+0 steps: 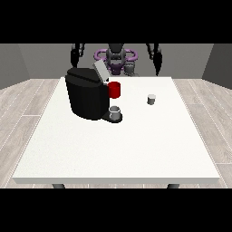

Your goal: Insert the coffee pod into the coffee machine and close the lid

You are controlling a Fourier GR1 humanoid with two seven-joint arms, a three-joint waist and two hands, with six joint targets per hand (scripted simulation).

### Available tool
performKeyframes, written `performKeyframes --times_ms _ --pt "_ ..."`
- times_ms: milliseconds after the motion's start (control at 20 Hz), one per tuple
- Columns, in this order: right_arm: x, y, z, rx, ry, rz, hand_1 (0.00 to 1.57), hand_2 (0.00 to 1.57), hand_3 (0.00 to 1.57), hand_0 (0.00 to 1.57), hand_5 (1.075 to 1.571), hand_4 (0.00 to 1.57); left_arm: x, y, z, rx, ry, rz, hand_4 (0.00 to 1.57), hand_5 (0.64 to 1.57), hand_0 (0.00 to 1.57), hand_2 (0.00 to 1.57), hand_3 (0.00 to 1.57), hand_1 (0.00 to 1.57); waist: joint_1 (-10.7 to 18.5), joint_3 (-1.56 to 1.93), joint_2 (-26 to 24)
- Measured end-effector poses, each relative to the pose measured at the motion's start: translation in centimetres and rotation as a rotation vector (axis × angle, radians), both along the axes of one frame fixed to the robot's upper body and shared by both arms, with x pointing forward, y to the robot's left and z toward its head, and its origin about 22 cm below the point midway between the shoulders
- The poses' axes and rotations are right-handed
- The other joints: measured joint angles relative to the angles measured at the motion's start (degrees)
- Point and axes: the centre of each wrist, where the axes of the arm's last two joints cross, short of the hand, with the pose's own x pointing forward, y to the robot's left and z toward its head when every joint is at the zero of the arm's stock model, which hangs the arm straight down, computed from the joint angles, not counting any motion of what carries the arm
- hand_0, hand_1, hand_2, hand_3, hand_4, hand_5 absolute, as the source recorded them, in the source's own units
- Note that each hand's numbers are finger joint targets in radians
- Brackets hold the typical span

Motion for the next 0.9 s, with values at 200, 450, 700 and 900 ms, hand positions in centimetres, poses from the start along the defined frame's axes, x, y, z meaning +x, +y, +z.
performKeyframes --times_ms 200,450,700,900 --pt "0.2 -0.1 0.1 0.005 0.025 -0.009 0.00 0.00 0.00 0.00 1.571 0.00 0.2 1.3 0.1 0.058 -0.033 -0.046 0.00 1.571 0.00 0.00 0.00 0.00 -0.2 1.06 -0.4" --pt "0.3 -0.7 -0.1 -0.065 0.006 -0.088 0.00 0.00 0.00 0.00 1.571 0.00 0.4 3.4 1.0 0.215 -0.114 -0.177 0.00 1.571 0.00 0.00 0.00 0.00 -0.6 1.50 -0.2" --pt "0.5 0.5 -0.4 -0.130 -0.029 -0.130 0.00 0.00 0.00 0.00 1.571 0.00 2.0 5.4 2.2 0.346 -0.155 -0.228 0.00 1.571 0.00 0.00 0.00 0.00 -1.9 1.64 1.4" --pt "1.3 0.8 0.6 -0.149 -0.063 -0.113 0.00 0.00 0.00 0.00 1.571 0.00 3.9 7.7 3.6 0.450 -0.123 -0.227 0.00 1.571 0.00 0.00 0.00 0.00 -4.0 1.68 3.4"
